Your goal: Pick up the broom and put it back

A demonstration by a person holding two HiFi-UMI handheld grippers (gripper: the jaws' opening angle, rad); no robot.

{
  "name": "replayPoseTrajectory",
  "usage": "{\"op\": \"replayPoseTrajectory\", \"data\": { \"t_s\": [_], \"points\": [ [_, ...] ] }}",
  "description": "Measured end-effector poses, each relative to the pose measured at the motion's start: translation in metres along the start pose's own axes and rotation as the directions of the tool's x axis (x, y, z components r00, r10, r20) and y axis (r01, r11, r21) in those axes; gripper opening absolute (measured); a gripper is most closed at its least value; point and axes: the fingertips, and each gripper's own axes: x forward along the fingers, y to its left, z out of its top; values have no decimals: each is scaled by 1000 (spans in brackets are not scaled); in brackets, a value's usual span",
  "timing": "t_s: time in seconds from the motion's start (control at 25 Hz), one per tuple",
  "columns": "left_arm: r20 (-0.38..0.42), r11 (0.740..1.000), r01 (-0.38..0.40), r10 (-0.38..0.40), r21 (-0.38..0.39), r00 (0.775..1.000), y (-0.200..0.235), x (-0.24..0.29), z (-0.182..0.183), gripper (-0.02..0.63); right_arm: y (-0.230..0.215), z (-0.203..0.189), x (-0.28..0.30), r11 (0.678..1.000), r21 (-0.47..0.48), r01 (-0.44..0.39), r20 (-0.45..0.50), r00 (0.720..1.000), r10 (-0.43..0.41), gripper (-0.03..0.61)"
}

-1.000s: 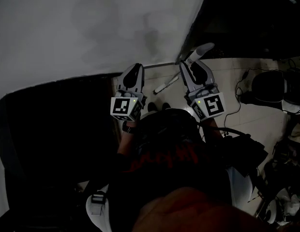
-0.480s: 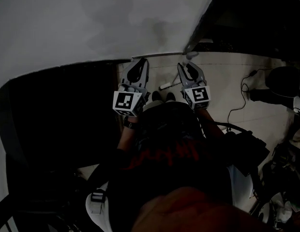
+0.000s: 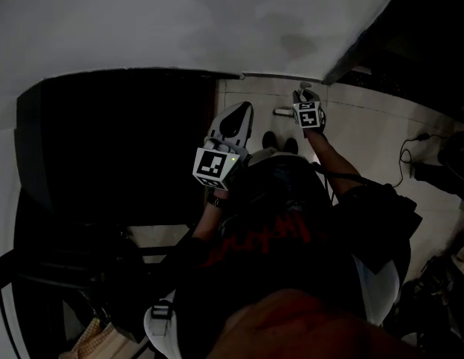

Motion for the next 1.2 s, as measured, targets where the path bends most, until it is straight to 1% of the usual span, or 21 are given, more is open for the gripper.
{"op": "replayPoseTrajectory", "data": {
  "t_s": [0.12, 0.24, 0.28, 0.36, 0.4, 0.48, 0.64, 0.68, 0.72, 0.76, 0.92, 1.0, 1.08, 1.16, 1.2],
  "points": [
    [-10, 998, -69, 69, -5, 998, 19, -19, -1, 9, -13, 10, 36, 1000, 5, 12, -34, 999, -12, 89],
    [-7, 990, -141, 141, -4, 990, 34, -32, -3, 6, -38, 47, 59, 999, 9, 50, -38, 998, -50, 89],
    [-9, 988, -157, 156, -7, 988, 37, -33, -6, 6, -46, 55, 64, 998, 35, 60, -49, 997, -58, 89],
    [-18, 987, -161, 161, -9, 987, 35, -32, -11, 6, -55, 58, 69, 993, 108, 58, -84, 995, -49, 97],
    [-21, 988, -154, 154, -5, 988, 32, -30, -12, 6, -57, 58, 67, 989, 138, 54, -84, 996, -43, 101],
    [-23, 991, -132, 132, 4, 991, 25, -25, -12, 6, -57, 57, 59, 983, 179, 37, -54, 998, -27, 107],
    [-42, 997, -81, 81, 7, 996, 8, -11, -13, 6, -55, 54, 38, 972, 229, -45, 55, 998, 33, 138],
    [-49, 998, -69, 69, 9, 996, 3, -7, -14, 6, -58, 55, 35, 966, 250, -58, 75, 996, 41, 151],
    [-48, 998, -55, 56, 14, 997, -1, -3, -15, 6, -62, 56, 34, 961, 268, -70, 91, 995, 47, 183],
    [-44, 999, -42, 43, 20, 998, -6, 1, -15, 6, -65, 56, 33, 958, 277, -77, 103, 993, 50, 196],
    [-47, 999, 2, -1, 35, 999, -24, 14, -18, 6, -75, 62, 14, 957, 281, -69, 147, 989, 28, 184],
    [-52, 999, 19, -18, 31, 998, -31, 15, -20, 6, -74, 58, 0, 954, 293, -60, 157, 988, 14, 169],
    [-50, 999, 34, -33, 29, 998, -39, 16, -20, 6, -71, 52, -16, 947, 317, -60, 170, 985, 6, 150],
    [-48, 998, 51, -50, 29, 998, -48, 16, -21, 6, -67, 51, -34, 937, 343, -72, 203, 979, 1, 145],
    [-52, 998, 62, -61, 26, 997, -53, 17, -23, 6, -66, 51, -44, 932, 354, -79, 222, 975, -2, 133]
  ]
}}
